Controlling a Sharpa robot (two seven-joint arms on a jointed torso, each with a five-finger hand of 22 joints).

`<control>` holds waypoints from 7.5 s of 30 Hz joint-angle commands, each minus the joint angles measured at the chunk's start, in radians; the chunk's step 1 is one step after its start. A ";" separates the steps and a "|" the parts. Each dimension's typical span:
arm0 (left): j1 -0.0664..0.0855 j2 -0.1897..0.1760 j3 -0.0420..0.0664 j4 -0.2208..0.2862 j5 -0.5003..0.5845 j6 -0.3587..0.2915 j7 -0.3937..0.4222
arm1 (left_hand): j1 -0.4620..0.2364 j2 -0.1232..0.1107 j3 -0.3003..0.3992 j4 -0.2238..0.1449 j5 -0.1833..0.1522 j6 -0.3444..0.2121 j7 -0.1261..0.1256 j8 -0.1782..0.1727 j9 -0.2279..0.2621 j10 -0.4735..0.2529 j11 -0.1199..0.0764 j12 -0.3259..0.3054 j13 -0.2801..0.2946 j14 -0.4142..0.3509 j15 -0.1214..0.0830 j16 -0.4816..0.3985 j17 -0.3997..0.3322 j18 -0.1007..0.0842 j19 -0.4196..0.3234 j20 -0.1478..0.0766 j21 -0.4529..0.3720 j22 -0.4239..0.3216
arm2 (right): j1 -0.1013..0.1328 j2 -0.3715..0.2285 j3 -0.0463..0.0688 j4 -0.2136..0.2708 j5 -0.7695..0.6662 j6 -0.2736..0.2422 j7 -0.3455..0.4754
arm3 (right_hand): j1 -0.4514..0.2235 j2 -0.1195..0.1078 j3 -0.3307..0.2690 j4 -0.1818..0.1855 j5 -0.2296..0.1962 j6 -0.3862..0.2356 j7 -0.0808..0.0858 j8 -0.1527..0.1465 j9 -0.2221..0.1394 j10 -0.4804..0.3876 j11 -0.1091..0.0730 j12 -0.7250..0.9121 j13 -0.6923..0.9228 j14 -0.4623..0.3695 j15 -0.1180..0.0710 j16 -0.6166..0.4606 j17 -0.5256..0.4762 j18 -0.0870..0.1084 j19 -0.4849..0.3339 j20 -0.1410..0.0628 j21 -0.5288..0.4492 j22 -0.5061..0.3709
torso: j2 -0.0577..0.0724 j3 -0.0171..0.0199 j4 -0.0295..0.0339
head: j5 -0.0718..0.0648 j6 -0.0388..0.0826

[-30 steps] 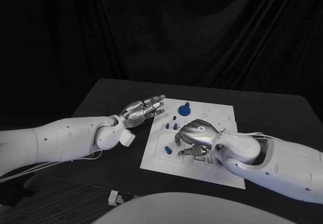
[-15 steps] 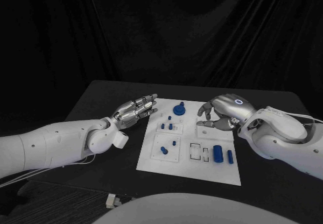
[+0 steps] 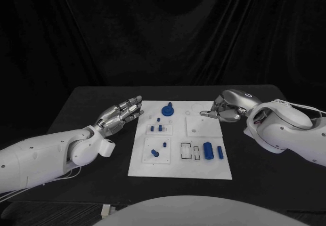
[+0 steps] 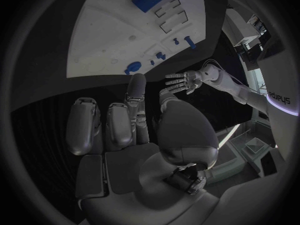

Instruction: Assemble the parts on the task board

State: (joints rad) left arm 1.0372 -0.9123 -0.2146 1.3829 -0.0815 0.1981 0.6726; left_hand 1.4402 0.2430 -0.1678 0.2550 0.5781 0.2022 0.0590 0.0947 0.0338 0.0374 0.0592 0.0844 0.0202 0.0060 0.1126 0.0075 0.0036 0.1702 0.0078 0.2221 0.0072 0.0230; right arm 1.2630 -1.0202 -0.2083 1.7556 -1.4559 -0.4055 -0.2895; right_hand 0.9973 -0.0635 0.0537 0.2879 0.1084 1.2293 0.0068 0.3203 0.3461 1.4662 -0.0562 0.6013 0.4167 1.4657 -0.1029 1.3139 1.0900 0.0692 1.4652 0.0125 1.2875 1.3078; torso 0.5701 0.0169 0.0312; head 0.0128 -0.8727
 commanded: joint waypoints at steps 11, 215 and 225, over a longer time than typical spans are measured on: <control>-0.001 0.008 0.001 -0.008 0.005 0.002 0.039 | 0.013 0.002 0.005 -0.007 0.006 0.005 0.002 0.006 0.001 -0.001 0.007 0.005 0.001 0.001 0.002 0.005 0.002 0.009 0.006 0.004 0.003 0.000 | 0.002 -0.011 0.000 0.023 0.176 0.249 -0.297 | 0.132 0.000 -0.053 -0.034 0.048 -0.106 0.008 -0.005 0.190 0.105 0.002 0.970 1.154 0.064 -0.010 0.104 0.136 -0.040 0.067 -0.012 0.150 0.225 | 0.001 -0.0004 0.0005 | -0.062 0.000; -0.002 0.007 0.001 -0.002 -0.129 -0.008 0.055 | -0.062 0.023 -0.061 0.026 -0.108 0.082 0.020 -0.029 0.004 -0.027 -0.016 -0.011 -0.006 -0.006 0.001 -0.007 -0.004 -0.029 -0.005 -0.038 -0.004 -0.020 | 0.017 0.029 0.000 -0.013 0.600 0.417 -0.340 | 0.062 0.084 -0.159 -0.136 0.124 -0.251 0.012 0.155 0.346 0.105 0.003 0.970 1.154 0.049 -0.010 0.104 0.107 -0.025 0.053 -0.014 0.092 0.205 | -0.001 -0.0005 0.0001 | -0.015 0.000; -0.002 0.014 0.001 -0.006 -0.129 -0.006 0.052 | -0.061 0.022 -0.061 0.026 -0.106 0.078 0.020 -0.030 0.003 -0.027 -0.016 -0.011 -0.005 -0.006 0.001 -0.007 -0.004 -0.029 -0.005 -0.037 -0.004 -0.019 | -0.028 -0.006 0.000 -0.020 0.438 0.416 -0.351 | 0.055 0.092 -0.162 -0.132 0.114 -0.213 0.005 0.118 0.320 0.105 -0.004 0.970 1.154 0.047 -0.017 0.100 0.094 -0.024 0.051 -0.021 0.089 0.204 | 0.001 -0.0001 -0.0009 | -0.007 0.000</control>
State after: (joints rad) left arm 1.0367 -0.9004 -0.2147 1.3760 -0.2119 0.1809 0.6779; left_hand 1.3715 0.2659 -0.2354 0.2813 0.4657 0.2873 0.0807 0.0599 0.0378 0.0105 0.0391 0.0685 0.0143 -0.0024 0.1063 0.0036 0.0009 0.1395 0.0044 0.1793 0.0034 0.0018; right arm 1.2418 -1.0237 -0.2083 1.7349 -0.9270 -0.0094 -0.6161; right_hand 1.0570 0.0198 -0.1045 0.1542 0.2260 1.0066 0.0120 0.4468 0.6729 1.4662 -0.0562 1.5672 1.3080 1.4659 -0.1153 1.4141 1.1854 0.0547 1.4650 -0.0020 1.3759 1.3073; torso 0.5698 0.0157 0.0312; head 0.0024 -0.8728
